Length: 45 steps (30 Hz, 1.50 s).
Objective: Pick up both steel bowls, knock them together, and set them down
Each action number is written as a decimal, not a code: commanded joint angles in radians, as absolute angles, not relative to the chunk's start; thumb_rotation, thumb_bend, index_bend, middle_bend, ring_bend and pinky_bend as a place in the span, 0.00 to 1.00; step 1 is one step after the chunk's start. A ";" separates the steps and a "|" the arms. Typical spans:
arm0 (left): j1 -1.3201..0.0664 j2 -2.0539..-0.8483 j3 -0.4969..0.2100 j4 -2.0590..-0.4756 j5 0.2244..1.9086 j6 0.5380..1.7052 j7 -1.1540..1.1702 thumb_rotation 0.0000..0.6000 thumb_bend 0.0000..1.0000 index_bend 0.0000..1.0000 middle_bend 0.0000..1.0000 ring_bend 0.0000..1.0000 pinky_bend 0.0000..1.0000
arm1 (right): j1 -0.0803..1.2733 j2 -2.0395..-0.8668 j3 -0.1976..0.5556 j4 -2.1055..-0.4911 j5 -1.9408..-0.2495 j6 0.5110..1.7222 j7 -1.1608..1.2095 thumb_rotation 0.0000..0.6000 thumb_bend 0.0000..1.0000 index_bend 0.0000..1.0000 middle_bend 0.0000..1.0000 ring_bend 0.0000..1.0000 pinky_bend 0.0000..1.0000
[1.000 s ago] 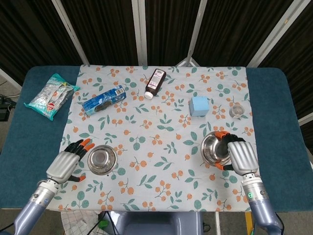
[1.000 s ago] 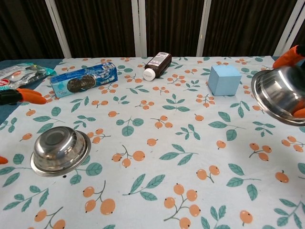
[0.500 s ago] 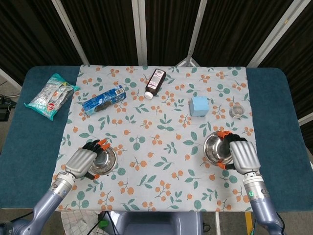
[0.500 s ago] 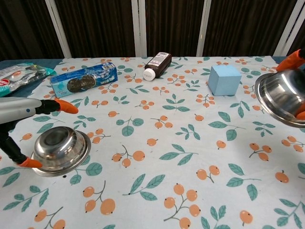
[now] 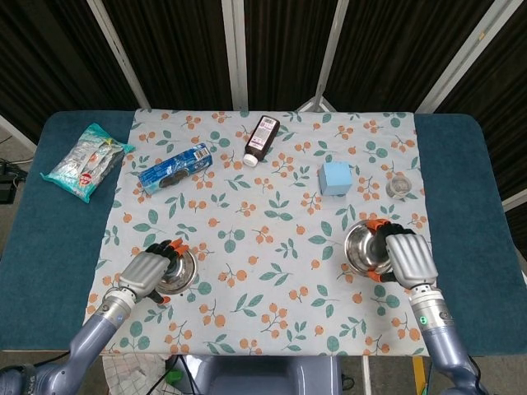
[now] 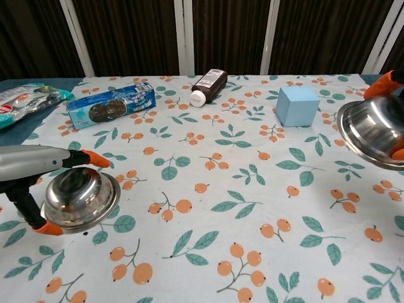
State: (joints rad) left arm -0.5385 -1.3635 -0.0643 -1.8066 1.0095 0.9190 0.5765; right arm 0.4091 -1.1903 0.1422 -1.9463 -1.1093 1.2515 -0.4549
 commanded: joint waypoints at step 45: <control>-0.574 -1.444 -0.025 -1.701 1.126 1.060 0.501 1.00 0.08 0.27 0.27 0.24 0.40 | 0.399 -1.209 0.137 -1.912 -1.086 1.266 -0.433 1.00 0.09 0.37 0.35 0.50 0.38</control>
